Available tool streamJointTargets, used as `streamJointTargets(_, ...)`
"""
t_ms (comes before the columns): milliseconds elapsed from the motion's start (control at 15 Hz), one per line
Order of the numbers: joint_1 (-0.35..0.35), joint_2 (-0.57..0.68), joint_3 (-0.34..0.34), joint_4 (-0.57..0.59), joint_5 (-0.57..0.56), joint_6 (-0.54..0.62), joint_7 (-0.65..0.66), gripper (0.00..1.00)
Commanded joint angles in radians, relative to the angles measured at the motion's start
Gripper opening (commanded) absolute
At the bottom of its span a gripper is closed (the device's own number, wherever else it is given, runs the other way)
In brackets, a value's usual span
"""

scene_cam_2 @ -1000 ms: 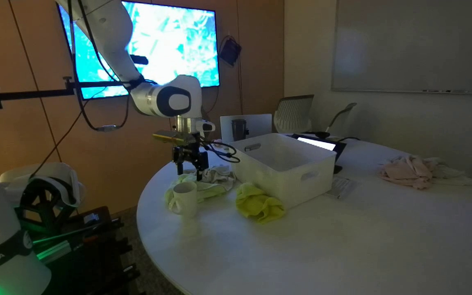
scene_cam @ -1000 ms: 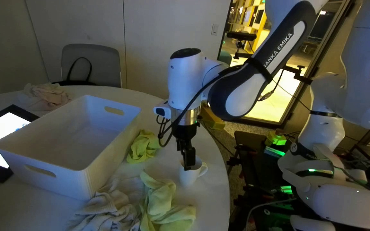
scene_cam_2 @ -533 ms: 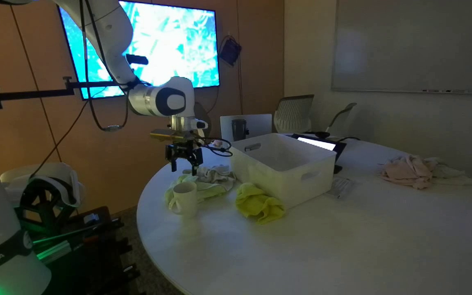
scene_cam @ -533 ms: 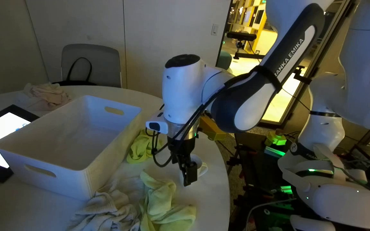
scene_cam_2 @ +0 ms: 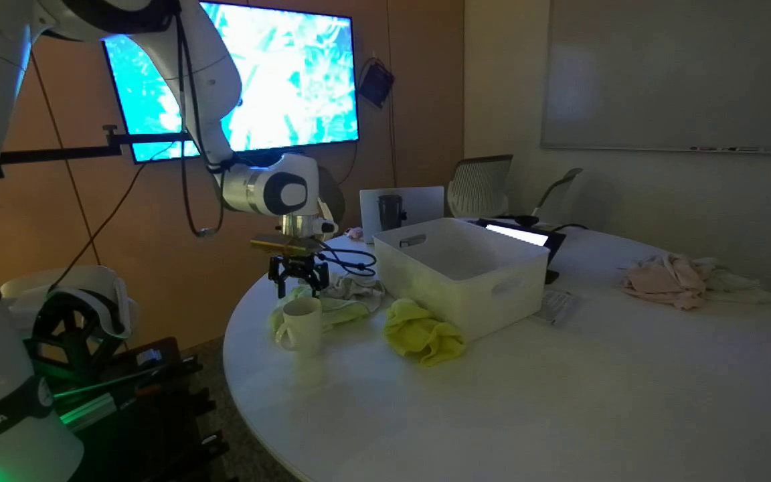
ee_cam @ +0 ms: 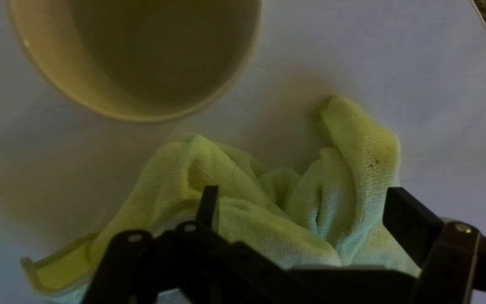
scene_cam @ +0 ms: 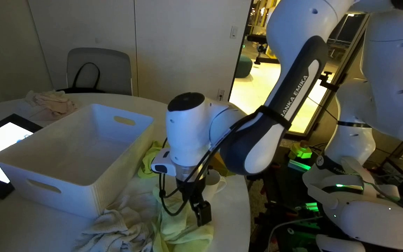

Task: Put the green towel in the basket, then put the two markers in the cup, then put the other green towel in the basket, then the black tape in the cup, then the white towel in the basket

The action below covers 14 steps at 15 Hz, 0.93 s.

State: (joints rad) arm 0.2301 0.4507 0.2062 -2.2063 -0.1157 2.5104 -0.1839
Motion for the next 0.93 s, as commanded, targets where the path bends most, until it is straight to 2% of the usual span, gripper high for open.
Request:
streamJointTargets(0, 0.008, 0.058, 0.008, 0.062, -0.019, 0.034, -0.013, 1.0)
streamJointTargets(467, 0.017, 0.101, -0.001, 0.109, -0.048, 0.068, -0.013, 0.99)
streamJointTargets(533, 0.019, 0.103, -0.004, 0.113, -0.054, 0.066, -0.01, 0.75)
streamJointTargets(667, 0.021, 0.101, -0.008, 0.117, -0.062, 0.059, -0.006, 0.7)
streamJointTargets(867, 0.021, 0.086, -0.01, 0.123, -0.063, 0.039, -0.001, 0.45)
